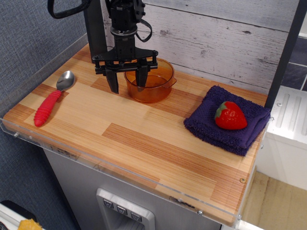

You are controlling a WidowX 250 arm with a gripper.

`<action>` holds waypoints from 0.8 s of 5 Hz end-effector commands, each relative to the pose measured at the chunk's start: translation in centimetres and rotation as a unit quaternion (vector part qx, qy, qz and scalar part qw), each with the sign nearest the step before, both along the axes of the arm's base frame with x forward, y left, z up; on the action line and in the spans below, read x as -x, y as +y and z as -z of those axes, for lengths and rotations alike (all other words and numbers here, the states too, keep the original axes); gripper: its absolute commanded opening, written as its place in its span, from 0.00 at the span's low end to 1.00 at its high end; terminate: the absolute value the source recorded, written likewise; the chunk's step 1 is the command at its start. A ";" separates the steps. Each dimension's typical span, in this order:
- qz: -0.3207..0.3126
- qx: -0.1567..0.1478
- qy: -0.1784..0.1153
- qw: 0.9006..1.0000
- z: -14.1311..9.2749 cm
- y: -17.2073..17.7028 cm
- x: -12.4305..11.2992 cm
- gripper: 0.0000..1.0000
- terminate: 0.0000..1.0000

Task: Put the pot to the right of the spoon.

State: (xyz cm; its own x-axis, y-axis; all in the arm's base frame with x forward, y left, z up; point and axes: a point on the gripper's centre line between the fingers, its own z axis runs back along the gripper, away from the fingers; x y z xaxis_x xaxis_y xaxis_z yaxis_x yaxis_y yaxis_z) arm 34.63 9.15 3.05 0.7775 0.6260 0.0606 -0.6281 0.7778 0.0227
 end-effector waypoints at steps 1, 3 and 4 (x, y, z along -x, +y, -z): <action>-0.016 0.008 -0.035 0.999 -1.3 1.0 -0.4 0.00 0.00; -0.008 0.007 -0.067 0.998 -2.7 0.5 0.2 0.00 0.00; -0.012 0.018 -0.081 0.996 -3.6 0.5 1.2 0.00 0.00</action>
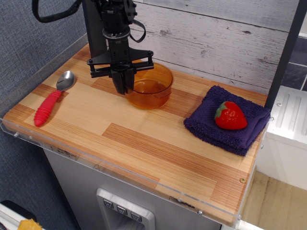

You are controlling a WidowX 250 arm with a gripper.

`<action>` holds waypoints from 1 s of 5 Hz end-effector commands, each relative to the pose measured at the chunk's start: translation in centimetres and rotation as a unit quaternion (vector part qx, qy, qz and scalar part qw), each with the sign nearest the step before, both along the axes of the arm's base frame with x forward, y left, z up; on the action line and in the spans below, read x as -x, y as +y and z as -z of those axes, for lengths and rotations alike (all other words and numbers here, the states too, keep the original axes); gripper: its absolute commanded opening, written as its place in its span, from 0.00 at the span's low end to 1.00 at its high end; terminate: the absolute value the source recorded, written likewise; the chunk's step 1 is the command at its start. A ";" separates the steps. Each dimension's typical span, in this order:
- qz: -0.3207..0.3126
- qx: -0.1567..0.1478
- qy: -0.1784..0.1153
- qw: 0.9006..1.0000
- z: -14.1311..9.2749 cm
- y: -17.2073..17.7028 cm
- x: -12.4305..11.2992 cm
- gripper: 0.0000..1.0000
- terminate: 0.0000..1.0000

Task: Put the pot to the right of the spoon.

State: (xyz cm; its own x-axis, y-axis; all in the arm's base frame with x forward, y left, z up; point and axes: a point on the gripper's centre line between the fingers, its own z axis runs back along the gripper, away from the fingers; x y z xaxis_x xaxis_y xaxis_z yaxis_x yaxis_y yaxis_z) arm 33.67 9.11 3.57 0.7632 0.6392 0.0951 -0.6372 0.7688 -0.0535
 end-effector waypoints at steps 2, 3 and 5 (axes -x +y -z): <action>-0.031 -0.002 -0.044 0.999 -3.5 1.5 3.4 0.00 0.00; -0.049 0.001 -0.041 0.998 -3.5 1.6 5.9 0.00 0.00; -0.069 -0.005 -0.035 0.997 -2.7 2.0 8.5 0.00 0.00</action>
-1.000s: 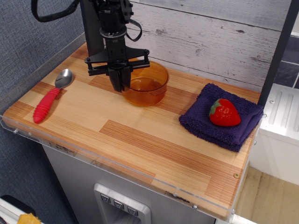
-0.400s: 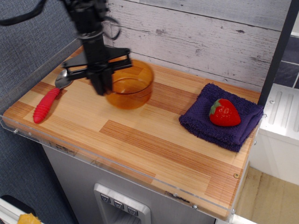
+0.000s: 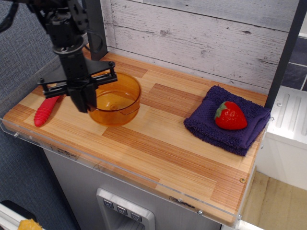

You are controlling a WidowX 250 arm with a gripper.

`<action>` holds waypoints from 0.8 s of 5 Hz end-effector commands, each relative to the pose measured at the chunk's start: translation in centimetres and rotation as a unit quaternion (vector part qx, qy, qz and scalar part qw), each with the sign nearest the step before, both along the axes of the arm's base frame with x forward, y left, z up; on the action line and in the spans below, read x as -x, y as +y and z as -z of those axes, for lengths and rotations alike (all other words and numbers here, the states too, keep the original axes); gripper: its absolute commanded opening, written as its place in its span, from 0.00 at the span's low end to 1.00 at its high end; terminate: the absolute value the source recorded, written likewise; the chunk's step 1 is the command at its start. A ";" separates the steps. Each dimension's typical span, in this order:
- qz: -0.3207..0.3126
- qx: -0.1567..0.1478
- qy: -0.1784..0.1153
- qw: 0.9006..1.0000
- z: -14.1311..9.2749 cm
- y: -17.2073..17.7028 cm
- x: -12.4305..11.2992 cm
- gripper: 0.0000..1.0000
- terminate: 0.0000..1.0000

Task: Put the pot to the right of the spoon.

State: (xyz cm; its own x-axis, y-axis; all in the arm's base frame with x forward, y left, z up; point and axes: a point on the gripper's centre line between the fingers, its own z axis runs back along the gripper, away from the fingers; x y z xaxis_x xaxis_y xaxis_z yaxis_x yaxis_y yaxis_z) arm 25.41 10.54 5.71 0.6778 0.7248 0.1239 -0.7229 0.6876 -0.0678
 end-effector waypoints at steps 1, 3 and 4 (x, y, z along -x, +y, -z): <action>-0.012 -0.007 -0.013 1.000 0.0 0.7 1.3 0.00 0.00; -0.002 0.010 -0.002 1.000 1.5 0.5 2.7 0.00 0.00; 0.000 0.015 -0.003 1.000 1.6 0.5 2.8 0.00 0.00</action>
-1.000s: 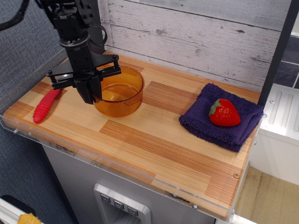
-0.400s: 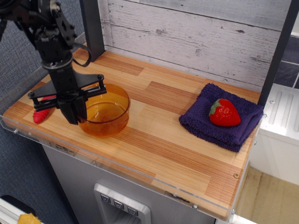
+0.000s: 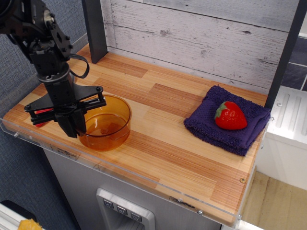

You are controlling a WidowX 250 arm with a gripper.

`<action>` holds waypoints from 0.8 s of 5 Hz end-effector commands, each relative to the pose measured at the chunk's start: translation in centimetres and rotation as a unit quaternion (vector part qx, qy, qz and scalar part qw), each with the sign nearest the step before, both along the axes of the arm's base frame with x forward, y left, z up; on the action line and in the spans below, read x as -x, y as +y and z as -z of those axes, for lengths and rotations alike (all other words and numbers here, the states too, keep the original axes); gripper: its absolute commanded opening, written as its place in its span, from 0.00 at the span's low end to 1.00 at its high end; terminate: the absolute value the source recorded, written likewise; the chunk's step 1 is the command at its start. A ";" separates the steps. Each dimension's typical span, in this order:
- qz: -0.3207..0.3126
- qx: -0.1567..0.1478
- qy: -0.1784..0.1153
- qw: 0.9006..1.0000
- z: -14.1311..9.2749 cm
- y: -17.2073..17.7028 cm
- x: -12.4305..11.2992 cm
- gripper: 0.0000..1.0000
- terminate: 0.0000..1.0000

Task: Put the pot to the right of the spoon.

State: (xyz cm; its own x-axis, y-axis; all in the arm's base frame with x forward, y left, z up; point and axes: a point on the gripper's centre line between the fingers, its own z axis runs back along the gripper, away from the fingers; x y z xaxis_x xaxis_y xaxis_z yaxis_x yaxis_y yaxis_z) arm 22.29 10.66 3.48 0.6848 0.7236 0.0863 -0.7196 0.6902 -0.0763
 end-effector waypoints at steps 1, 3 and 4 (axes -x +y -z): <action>-0.001 0.011 -0.009 1.000 -0.5 0.5 -0.4 1.00 0.00; 0.007 -0.014 -0.027 1.000 -1.3 0.4 -0.2 1.00 0.00; 0.023 -0.029 -0.002 0.999 -2.6 0.3 -0.3 1.00 0.00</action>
